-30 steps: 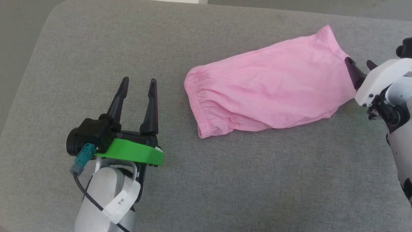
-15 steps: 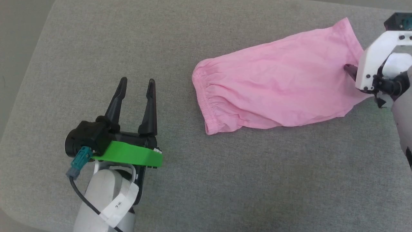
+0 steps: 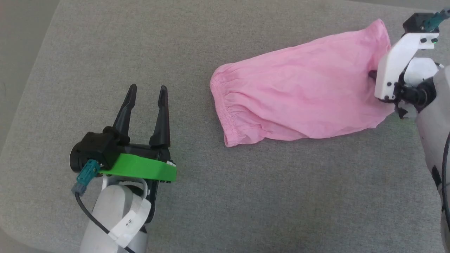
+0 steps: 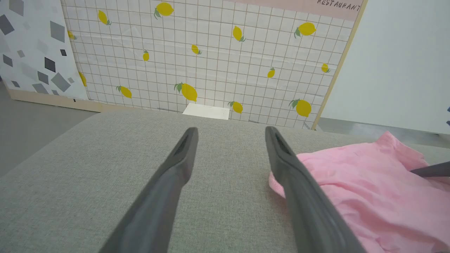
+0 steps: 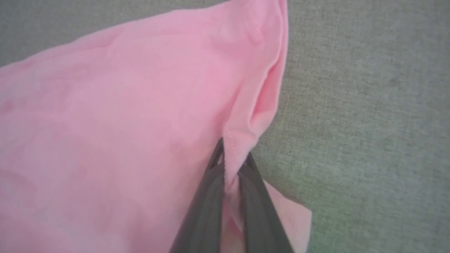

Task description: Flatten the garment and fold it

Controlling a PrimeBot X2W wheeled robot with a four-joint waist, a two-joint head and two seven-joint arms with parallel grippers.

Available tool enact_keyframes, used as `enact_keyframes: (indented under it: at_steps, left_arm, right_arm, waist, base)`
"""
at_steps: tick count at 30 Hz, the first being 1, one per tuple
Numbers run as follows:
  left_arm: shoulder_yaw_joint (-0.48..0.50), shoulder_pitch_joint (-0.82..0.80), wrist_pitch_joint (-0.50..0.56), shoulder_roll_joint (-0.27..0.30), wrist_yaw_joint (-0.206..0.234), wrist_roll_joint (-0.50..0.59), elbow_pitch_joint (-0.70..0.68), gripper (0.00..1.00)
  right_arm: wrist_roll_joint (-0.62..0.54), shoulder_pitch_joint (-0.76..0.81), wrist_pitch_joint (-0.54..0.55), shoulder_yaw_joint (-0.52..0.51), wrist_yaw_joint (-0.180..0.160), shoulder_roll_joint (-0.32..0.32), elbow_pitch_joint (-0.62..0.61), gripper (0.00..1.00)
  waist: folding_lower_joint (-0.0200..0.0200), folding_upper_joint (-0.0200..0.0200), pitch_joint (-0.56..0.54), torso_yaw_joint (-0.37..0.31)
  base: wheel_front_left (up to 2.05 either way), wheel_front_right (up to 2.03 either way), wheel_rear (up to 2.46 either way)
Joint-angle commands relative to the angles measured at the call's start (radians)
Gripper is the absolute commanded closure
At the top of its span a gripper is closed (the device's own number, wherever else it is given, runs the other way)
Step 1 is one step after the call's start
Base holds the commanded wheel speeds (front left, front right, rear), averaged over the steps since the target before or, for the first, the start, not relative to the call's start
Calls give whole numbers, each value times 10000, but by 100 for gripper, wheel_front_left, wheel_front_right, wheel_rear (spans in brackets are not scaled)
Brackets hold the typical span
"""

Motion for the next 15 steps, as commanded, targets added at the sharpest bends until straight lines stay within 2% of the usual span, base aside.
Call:
enact_keyframes:
  at_steps: [1, 8, 15]
  left_arm:
    - [28, 163, -39, -37, 36, -88, 25, 0]
    - [117, 343, -39, -37, 18, 4, 127, 0]
    - [148, 500, -39, -37, -43, 103, 232, 0]
  right_arm:
    - [123, 442, -76, 17, -11, -111, -138, 100]
    - [233, 1604, -681, -284, -11, -967, -1413, 100]
    - [-950, 2799, -1116, -1600, -11, -1830, -2337, 100]
  waist:
    - [0, 0, -124, -92]
    - [0, 0, -530, -404]
    - [0, 0, -843, -721]
  base:
    - [0, 0, 0]
    - [0, 0, 0]
    - [0, 0, 0]
